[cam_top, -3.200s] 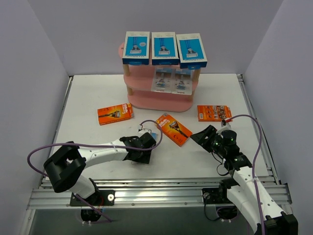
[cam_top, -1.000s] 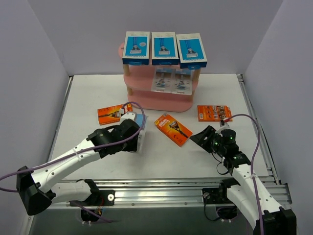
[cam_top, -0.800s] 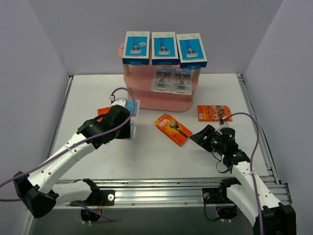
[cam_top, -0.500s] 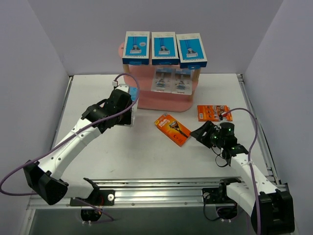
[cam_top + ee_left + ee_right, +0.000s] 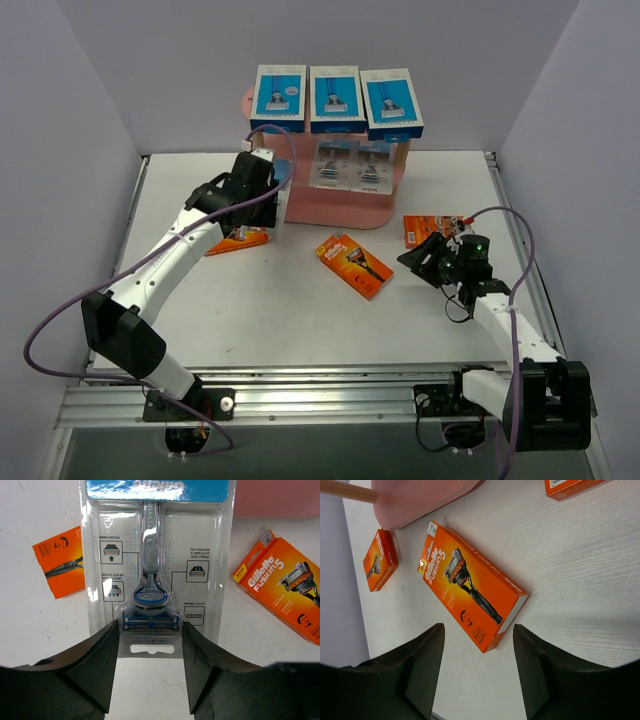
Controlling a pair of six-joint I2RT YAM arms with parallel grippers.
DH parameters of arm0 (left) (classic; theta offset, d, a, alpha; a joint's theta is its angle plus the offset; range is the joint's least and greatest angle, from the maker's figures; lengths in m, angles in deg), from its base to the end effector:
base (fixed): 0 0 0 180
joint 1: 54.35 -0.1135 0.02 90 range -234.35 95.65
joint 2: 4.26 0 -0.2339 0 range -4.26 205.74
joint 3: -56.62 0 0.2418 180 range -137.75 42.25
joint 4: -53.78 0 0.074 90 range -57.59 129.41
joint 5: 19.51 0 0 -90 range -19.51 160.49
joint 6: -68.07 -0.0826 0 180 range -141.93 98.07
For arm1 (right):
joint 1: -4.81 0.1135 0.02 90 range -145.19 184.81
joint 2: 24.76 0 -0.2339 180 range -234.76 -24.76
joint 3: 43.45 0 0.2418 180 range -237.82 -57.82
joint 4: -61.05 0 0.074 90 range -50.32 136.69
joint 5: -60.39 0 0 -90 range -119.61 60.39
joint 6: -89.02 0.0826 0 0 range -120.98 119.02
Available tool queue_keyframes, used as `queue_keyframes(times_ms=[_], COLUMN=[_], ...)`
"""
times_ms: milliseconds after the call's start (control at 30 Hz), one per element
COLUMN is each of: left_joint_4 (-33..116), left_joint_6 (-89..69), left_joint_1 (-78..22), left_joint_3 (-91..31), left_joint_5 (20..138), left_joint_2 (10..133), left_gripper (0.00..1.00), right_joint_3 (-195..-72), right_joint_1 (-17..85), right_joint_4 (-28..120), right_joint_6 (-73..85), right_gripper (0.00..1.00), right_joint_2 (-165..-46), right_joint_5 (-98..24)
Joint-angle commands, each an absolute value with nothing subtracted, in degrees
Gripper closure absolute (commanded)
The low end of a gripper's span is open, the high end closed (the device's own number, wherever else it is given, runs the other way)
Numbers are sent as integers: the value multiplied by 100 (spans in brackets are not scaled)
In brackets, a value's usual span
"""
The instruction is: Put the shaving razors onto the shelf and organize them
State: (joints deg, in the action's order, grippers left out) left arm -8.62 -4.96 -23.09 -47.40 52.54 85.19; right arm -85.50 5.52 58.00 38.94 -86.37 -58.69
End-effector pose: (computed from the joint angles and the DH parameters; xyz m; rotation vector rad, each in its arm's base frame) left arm 0.3160 -0.1620 0.2951 0.1503 2.3488 -0.0314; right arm 0.2711 0.0435 0.1821 0.3467 2.0085 0.9534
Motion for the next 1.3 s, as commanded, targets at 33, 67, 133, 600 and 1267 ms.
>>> queue_keyframes(times_ms=[33,67,133,600,1267], left_joint_4=[-375,-348,-270,179,443], left_joint_6=[-734,-769,-778,-822,-682], left_joint_1=[-2412,-2412,-2412,-2429,-2438], left_joint_3=[-5311,-5329,-5346,-5355,-5346], left_joint_5=[5458,5476,5476,5626,5441], left_joint_2=[8670,8740,8785,9040,9180], left_gripper=[96,95,93,83,73], right_joint_3=[-8840,-8832,-8849,-8885,-8893], right_joint_1=[508,438,332,165,59], right_joint_4=[6074,6101,6162,6382,6523], right_joint_6=[3655,3655,3655,3611,3567], right_gripper=[48,48,48,48,48], right_joint_2=[-8883,-8918,-9006,-9349,-9595], right_joint_5=[-6125,-6142,-6151,-6213,-6274])
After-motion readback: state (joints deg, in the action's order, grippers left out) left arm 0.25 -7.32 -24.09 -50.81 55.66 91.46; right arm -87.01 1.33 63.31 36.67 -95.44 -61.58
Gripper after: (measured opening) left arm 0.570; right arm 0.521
